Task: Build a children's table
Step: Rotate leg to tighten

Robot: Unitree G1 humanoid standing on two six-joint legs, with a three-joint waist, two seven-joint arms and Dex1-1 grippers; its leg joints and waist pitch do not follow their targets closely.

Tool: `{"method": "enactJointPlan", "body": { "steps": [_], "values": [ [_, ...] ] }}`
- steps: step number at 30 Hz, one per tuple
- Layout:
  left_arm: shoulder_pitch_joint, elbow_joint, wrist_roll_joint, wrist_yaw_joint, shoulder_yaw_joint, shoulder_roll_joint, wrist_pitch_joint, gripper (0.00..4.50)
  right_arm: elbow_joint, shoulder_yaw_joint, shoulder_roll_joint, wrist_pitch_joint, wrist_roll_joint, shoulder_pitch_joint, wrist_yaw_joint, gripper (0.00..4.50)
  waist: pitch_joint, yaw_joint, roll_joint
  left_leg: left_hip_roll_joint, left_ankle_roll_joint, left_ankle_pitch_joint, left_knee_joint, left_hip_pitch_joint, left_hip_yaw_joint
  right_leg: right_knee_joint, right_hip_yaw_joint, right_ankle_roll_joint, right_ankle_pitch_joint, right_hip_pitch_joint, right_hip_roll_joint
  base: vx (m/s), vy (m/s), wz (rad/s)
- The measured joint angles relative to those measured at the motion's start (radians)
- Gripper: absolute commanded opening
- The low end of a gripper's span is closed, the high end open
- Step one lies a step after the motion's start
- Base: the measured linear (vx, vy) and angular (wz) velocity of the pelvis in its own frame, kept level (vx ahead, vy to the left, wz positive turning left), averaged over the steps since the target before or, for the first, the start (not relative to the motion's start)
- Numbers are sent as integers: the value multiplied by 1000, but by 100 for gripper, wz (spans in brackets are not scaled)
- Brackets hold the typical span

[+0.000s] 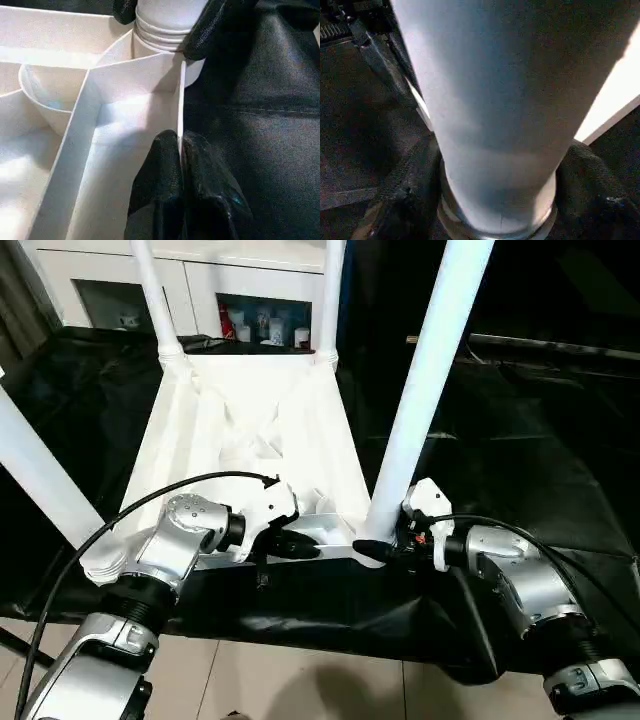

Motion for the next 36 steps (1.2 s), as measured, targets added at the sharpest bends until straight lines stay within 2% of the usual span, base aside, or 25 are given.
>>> {"method": "enactJointPlan", "body": {
  "steps": [3, 16, 20, 23, 25, 28, 31, 36],
  "values": [
    [-4, 8, 5, 41, 1, -13, 1, 0, 6, -31, 31, 27, 7, 4, -58, 270, 0, -3, -1, 0, 0, 0, 1, 1, 0, 1, 0, 0, 0, 0, 0, 0, 0, 0],
    [-105, 154, 102, 426, -2, -221, 55, 0, 133, -181, 245, 65, -50, -67, -674, 269, -2, -19, -2, -1, -1, 0, 3, 5, -1, 1, 2, 0, 2, 5, 0, 0, 0, 0],
    [-115, 176, 117, 459, -3, -243, 47, 0, 158, -192, 272, 59, -62, -86, -754, 269, -5, -20, 2, -1, -1, 0, 2, 5, -1, 0, 2, 0, 2, 6, -1, 0, 0, 0],
    [-118, 188, 117, 461, -2, -243, 32, 0, 172, -192, 276, 42, -72, -92, -759, 269, -6, -21, 5, -1, -1, 0, 1, 5, -1, 0, 1, 0, 2, 6, -1, 0, 0, 0],
    [-120, 195, 117, 459, -2, -242, 21, 0, 175, -192, 276, 34, -72, -93, -756, 325, -6, -21, 6, -1, -1, 0, 0, 5, -1, 0, 1, 0, 2, 5, -1, 0, 0, 0],
    [-121, 198, 116, 437, -1, -230, 4, 0, 164, -191, 262, 27, -70, -84, -694, 360, -5, -23, 8, -1, -1, 0, 0, 4, -1, 0, 1, 0, 2, 5, -1, 0, 0, 0],
    [-118, 202, 99, 381, 0, -195, -33, 0, 123, -156, 202, 24, -66, -55, -556, 388, -5, -23, 9, -1, -1, 0, 0, 3, -2, 0, 0, 0, 2, 4, 0, 0, 0, 0],
    [-87, 169, 68, 238, 9, -117, -79, 0, 32, -78, 81, 27, -34, -3, -301, 388, -3, -22, 8, 0, -1, 0, -1, 1, -2, 0, -1, 0, 2, 3, 0, 0, 0, 0]
  ]
}}
